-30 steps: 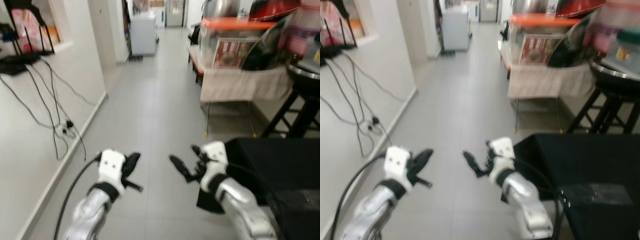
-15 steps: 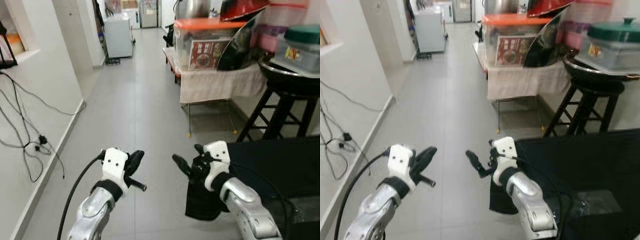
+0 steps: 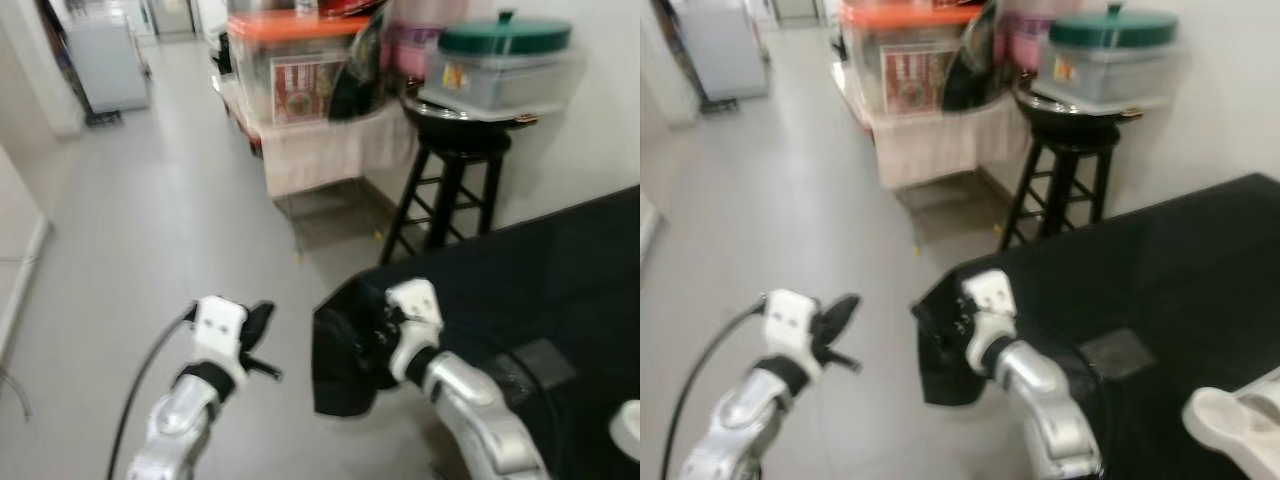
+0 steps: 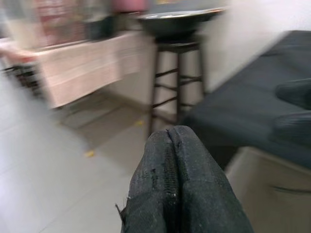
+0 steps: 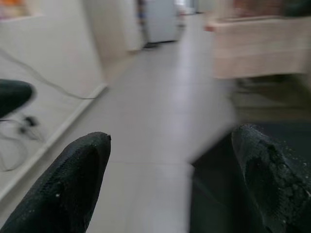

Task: Building children table

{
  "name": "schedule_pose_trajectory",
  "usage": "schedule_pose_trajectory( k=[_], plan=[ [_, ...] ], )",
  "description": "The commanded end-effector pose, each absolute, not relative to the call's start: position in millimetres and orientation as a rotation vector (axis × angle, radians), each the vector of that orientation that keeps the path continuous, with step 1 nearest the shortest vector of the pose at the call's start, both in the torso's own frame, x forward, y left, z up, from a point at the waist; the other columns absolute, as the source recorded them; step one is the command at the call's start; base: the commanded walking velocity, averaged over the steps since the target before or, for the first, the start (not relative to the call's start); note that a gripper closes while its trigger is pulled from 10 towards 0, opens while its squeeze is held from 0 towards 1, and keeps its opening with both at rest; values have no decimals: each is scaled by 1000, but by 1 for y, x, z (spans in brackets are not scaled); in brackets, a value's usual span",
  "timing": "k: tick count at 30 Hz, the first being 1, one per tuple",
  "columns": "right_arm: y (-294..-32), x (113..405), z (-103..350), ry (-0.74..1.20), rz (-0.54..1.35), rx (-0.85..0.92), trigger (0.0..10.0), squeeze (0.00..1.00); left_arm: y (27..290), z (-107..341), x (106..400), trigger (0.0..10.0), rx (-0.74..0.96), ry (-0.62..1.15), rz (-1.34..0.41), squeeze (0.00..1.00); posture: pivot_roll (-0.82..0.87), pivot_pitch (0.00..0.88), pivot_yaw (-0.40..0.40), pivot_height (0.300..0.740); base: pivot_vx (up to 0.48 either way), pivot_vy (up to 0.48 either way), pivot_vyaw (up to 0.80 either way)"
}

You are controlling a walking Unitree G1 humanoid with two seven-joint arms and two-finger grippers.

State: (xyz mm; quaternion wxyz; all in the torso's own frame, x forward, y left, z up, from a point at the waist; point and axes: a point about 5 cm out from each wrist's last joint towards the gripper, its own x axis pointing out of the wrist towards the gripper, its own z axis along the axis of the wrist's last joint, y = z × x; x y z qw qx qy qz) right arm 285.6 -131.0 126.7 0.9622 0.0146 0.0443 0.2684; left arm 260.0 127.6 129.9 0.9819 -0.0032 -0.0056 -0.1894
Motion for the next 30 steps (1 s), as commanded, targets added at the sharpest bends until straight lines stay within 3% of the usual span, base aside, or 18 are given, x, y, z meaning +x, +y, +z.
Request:
schedule_pose_trajectory(
  k=[1,30],
  plan=[
    [-130,286,126,94,543,39,10000,0,129,128,260,10000,-3,5,-382,0,-35,0,-5,740,0,0,-800],
    [-130,288,128,93,547,52,10000,0,130,128,262,10000,-2,5,-373,0,-33,0,-7,740,0,0,-800]
  ],
)
